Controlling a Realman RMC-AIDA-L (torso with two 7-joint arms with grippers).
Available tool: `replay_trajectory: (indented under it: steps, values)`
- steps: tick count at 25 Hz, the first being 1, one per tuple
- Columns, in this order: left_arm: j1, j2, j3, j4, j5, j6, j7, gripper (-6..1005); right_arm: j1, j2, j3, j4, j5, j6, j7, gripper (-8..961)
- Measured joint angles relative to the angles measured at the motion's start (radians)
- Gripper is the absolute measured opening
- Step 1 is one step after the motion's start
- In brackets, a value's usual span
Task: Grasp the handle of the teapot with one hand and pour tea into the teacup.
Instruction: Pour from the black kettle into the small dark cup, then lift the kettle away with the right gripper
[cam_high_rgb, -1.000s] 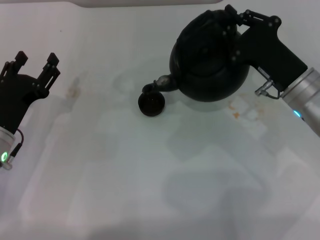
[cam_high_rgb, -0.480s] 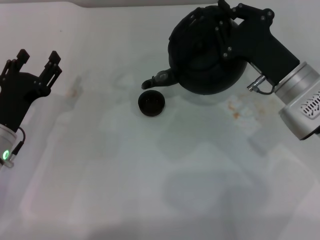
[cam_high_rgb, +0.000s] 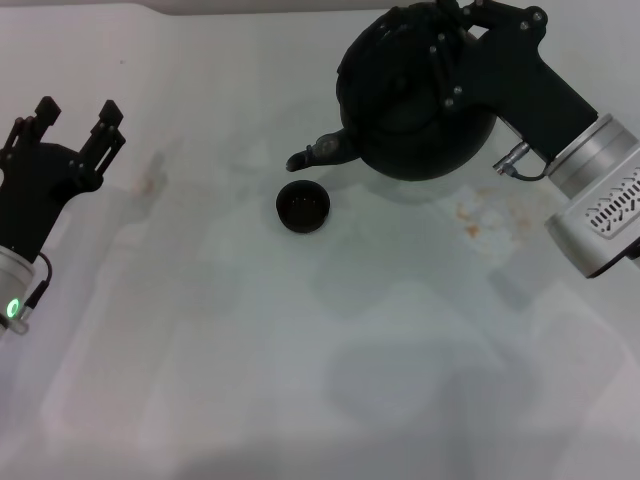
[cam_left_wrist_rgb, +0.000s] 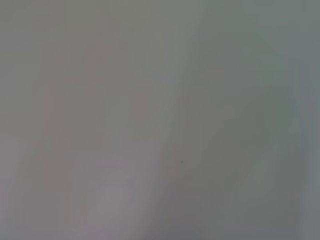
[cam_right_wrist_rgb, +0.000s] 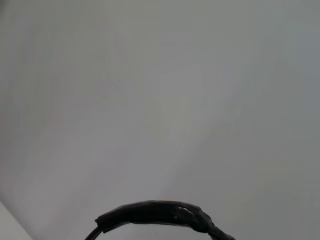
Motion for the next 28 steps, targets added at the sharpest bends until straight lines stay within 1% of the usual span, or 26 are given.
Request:
replay_trajectory:
  steps: [21, 28]
  values:
    - [-0.002, 0.000, -0.004, 0.014, 0.001, 0.007, -0.005, 805, 0.009, -0.002, -0.001, 0.009, 0.000, 0.001, -0.131, 122]
    - [-0.002, 0.000, -0.003, 0.014, 0.001, 0.008, -0.005, 804, 0.009, -0.002, 0.009, 0.009, 0.000, 0.001, -0.139, 118]
